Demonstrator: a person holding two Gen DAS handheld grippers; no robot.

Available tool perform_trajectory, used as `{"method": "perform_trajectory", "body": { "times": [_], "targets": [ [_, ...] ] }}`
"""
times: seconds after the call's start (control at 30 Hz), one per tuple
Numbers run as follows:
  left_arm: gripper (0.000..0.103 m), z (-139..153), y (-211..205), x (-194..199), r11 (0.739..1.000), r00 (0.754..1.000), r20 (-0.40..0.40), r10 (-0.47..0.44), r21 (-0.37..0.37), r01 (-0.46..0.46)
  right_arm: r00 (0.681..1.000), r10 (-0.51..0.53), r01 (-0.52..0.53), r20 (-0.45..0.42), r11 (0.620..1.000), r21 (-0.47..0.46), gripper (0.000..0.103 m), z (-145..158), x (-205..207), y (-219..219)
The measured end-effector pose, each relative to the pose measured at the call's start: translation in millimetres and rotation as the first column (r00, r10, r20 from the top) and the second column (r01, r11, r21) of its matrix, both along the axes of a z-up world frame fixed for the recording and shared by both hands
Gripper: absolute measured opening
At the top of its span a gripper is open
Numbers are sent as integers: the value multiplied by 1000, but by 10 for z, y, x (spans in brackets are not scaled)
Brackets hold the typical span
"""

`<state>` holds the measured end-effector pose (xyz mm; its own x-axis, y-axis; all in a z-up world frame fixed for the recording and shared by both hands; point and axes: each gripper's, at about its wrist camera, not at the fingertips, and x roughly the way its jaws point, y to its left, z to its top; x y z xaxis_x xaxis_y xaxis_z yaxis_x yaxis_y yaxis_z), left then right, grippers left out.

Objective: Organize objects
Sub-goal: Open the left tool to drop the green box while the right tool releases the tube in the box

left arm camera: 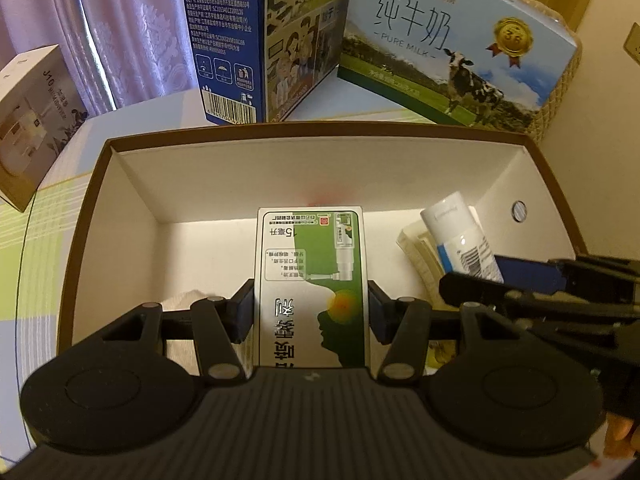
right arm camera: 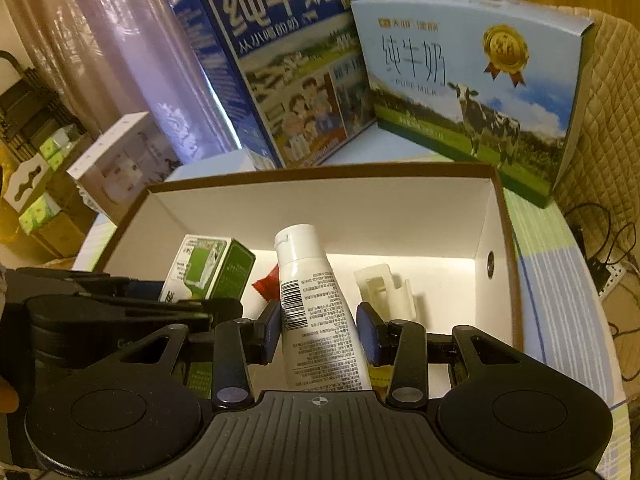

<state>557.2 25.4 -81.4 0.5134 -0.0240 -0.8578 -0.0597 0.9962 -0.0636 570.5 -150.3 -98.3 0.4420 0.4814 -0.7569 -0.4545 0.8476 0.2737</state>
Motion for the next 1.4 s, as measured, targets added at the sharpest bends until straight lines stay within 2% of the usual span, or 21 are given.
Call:
{"method": "perform_trajectory", "body": {
  "times": [0.3, 0.43, 0.73, 0.97, 1.03, 1.4],
  "targets": [
    [52, -54, 78, 166, 1000, 1000, 15, 8, -25, -7, 1000, -18, 18, -18, 1000, -6, 38, -76, 154, 62],
    [69, -33, 136, 186, 1000, 1000, 21, 18, -5, -18, 999, -26, 27, -30, 1000, 2, 38, -92, 195, 72],
    [75, -22, 303, 151, 999, 1000, 5, 30, 43, -30, 997, -47, 47, -64, 999, -4, 38, -183, 255, 104],
    [77, -43, 328, 79, 999, 1000, -7, 21, 44, -21, 988, -115, 117, -100, 993, 9, 38, -239, 328, 54],
    [79, -32, 323, 52, 999, 1000, -4, 16, 42, -16, 987, -131, 130, -94, 991, -14, 38, -222, 344, 46],
    [89, 113, 275, -124, 999, 1000, 10, -3, 51, 2, 997, -60, 58, -43, 998, -40, 40, -18, 88, 14]
  ]
}}
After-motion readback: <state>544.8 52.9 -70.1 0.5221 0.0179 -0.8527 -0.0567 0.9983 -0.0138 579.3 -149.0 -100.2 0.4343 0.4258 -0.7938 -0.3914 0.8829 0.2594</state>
